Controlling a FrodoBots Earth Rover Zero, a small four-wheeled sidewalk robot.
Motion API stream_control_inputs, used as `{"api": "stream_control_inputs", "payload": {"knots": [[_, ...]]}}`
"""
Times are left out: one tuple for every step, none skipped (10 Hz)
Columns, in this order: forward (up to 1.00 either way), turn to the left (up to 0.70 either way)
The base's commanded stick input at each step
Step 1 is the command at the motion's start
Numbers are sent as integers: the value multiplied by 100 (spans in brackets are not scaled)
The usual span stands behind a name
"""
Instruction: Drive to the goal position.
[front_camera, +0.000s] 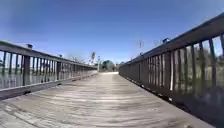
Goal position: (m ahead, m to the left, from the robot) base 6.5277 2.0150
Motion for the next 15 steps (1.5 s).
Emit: {"api": "stream_control_inputs", "payload": {"knots": [[85, 0], [85, 0], [85, 0], [85, 0], [85, 0], [85, 0], [85, 0], [85, 0], [85, 0], [85, 0], [85, 0], [85, 0], [85, 0], [85, 0], [85, 0]]}}
